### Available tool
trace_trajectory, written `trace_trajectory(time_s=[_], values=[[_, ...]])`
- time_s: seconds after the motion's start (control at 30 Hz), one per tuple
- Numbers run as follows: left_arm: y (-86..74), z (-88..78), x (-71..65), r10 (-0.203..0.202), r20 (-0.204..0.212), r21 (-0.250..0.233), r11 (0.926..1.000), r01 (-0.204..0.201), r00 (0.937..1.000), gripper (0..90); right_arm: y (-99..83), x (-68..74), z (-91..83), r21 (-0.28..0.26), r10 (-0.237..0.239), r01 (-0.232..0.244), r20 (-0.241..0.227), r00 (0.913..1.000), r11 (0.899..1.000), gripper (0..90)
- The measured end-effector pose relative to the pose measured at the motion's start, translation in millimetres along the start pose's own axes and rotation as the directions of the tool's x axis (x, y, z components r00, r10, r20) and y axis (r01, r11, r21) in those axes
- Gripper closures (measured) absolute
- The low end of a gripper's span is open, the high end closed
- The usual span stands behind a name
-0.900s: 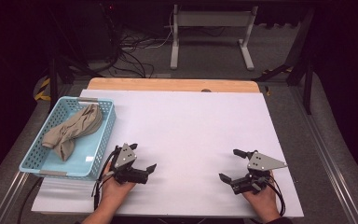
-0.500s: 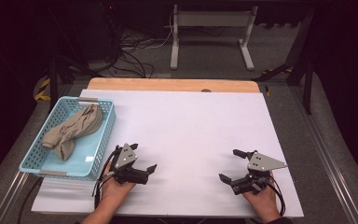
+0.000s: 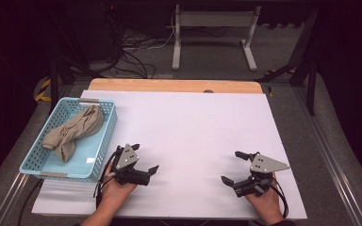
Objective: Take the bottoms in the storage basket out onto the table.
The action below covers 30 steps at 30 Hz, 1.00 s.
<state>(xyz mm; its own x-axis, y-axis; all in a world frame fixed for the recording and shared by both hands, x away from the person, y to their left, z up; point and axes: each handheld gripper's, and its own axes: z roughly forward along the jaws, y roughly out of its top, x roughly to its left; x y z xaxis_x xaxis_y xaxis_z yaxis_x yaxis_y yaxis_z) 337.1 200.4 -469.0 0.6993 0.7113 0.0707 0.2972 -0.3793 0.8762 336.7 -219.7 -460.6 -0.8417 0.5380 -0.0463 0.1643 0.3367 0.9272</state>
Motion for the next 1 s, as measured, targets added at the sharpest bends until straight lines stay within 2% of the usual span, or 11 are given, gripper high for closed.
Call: trace_trajectory(time_s=[0.4,0.77,1.0], values=[[3.1,-2.1,0.2,-0.005,0.007,0.002,1.0,0.005,1.0,0.9,0.0,0.4,0.6,0.002,-0.002,0.002,-0.006,1.0,1.0,0.0],[17.5,-9.9,0.9,0.024,0.022,0.026,0.9994,-0.025,0.9995,1.2,-0.1,0.6,1.4,0.003,-0.004,0.004,-0.008,1.0,1.0,0.0],[24.7,-17.2,5.5,0.017,0.018,0.026,0.9995,-0.018,0.9997,1.6,0.0,0.9,1.4,0.006,-0.003,0.003,-0.012,0.9999,1.0,0.0]])
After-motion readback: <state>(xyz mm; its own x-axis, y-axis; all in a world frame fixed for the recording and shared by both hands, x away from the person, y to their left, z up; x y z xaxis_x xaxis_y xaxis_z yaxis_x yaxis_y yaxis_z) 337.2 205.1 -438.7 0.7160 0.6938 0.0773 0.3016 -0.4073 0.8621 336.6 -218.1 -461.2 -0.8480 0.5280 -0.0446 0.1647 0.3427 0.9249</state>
